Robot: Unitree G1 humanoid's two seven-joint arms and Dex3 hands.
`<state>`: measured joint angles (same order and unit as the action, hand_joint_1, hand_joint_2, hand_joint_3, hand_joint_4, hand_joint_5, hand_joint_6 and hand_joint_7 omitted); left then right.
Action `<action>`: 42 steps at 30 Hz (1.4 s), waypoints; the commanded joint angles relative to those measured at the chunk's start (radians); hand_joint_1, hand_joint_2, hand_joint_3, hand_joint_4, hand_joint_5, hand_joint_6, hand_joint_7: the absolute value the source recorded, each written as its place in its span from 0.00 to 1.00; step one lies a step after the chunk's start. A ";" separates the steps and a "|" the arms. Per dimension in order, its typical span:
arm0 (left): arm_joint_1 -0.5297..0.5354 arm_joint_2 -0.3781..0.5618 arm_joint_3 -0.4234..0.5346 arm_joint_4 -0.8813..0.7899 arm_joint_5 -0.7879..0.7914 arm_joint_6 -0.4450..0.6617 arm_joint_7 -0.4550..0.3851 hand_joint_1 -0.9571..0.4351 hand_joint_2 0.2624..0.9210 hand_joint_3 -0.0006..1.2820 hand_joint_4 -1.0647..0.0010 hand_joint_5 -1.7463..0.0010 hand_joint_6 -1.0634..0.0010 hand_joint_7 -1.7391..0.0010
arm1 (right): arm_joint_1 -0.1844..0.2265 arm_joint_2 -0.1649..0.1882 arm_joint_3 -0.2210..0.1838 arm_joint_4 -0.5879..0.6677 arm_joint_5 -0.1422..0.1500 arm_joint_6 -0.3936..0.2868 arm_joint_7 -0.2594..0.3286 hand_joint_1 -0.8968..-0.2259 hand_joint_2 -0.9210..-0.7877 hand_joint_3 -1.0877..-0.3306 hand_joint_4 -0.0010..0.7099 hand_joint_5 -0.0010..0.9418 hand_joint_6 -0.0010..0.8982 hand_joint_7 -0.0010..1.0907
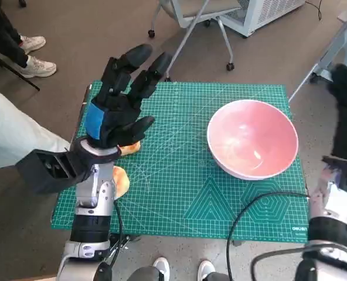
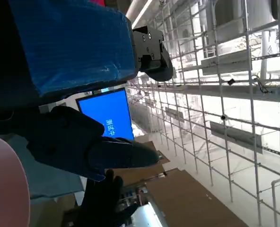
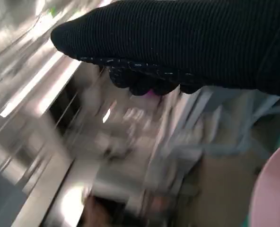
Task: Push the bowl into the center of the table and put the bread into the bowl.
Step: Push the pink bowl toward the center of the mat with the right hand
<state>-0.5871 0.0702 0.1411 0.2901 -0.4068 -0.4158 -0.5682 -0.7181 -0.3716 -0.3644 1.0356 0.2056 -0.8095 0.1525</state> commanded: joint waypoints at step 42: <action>0.036 0.046 0.006 -0.041 0.029 -0.010 0.031 0.34 1.00 0.25 0.75 0.99 1.00 0.62 | -0.075 0.184 -0.069 0.270 0.025 0.369 -0.022 0.32 0.00 0.36 0.22 0.01 0.19 0.25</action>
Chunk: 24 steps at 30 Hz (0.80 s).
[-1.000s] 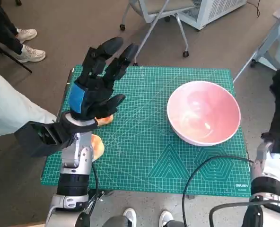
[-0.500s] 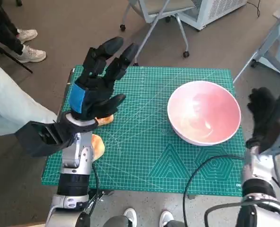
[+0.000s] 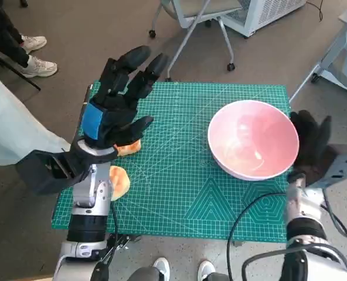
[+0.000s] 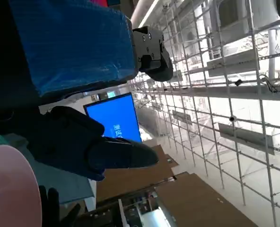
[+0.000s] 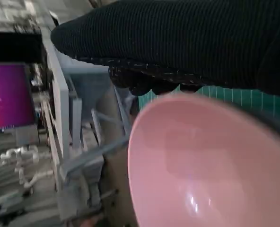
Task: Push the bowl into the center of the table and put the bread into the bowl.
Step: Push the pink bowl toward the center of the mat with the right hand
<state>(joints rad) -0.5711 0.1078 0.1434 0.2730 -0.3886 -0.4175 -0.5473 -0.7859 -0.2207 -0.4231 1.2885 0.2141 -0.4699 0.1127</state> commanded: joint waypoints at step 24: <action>0.108 0.029 0.018 -0.134 0.007 0.040 0.070 0.35 1.00 0.24 0.75 1.00 1.00 0.64 | -0.078 0.120 0.028 0.026 0.000 0.046 0.099 0.41 0.00 0.33 0.20 0.00 0.20 0.23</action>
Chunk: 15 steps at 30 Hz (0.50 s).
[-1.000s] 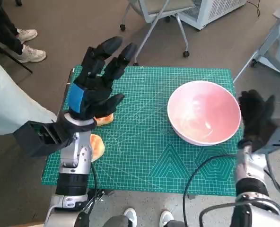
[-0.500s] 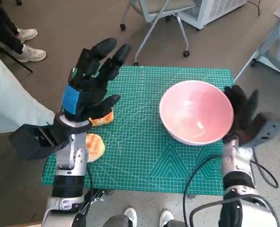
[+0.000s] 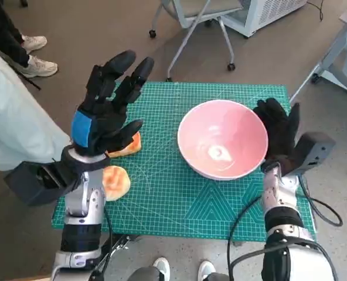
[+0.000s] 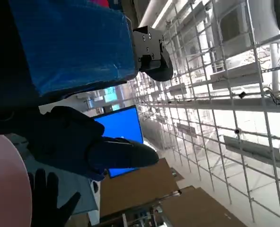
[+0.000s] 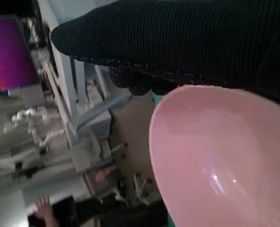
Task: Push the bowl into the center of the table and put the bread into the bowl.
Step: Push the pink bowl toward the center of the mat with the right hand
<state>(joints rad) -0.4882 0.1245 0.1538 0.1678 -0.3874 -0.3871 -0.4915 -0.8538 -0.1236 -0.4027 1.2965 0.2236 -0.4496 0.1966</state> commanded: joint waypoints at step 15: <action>0.052 0.025 0.018 -0.044 0.007 -0.003 0.022 0.35 1.00 0.24 0.75 1.00 0.99 0.64 | -0.056 0.082 0.014 0.026 -0.007 0.063 0.017 0.41 0.00 0.30 0.22 0.01 0.20 0.20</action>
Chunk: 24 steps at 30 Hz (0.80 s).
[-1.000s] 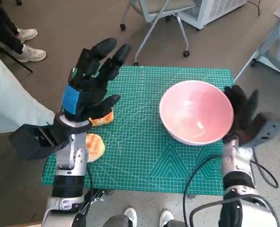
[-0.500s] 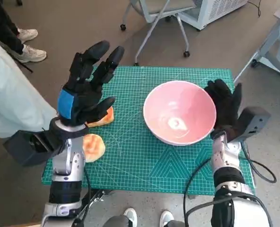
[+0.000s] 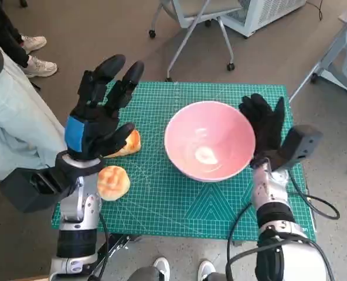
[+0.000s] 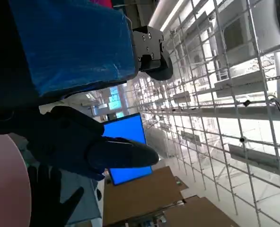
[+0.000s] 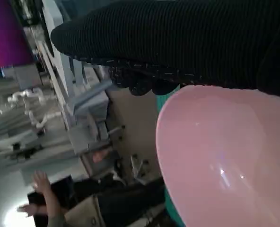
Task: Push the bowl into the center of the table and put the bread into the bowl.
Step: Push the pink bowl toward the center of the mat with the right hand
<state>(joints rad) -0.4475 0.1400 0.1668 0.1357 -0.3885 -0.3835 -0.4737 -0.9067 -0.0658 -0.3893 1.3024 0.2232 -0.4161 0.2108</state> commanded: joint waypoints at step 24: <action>0.009 0.003 -0.002 0.005 0.006 -0.004 0.007 0.35 1.00 0.26 0.77 1.00 0.99 0.66 | -0.038 -0.033 -0.032 0.003 0.015 0.050 0.047 0.39 0.00 0.34 0.17 0.00 0.20 0.18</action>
<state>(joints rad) -0.4388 0.1487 0.1667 0.1364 -0.3871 -0.3840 -0.4719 -0.9389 -0.0813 -0.4149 1.3071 0.2323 -0.3650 0.2483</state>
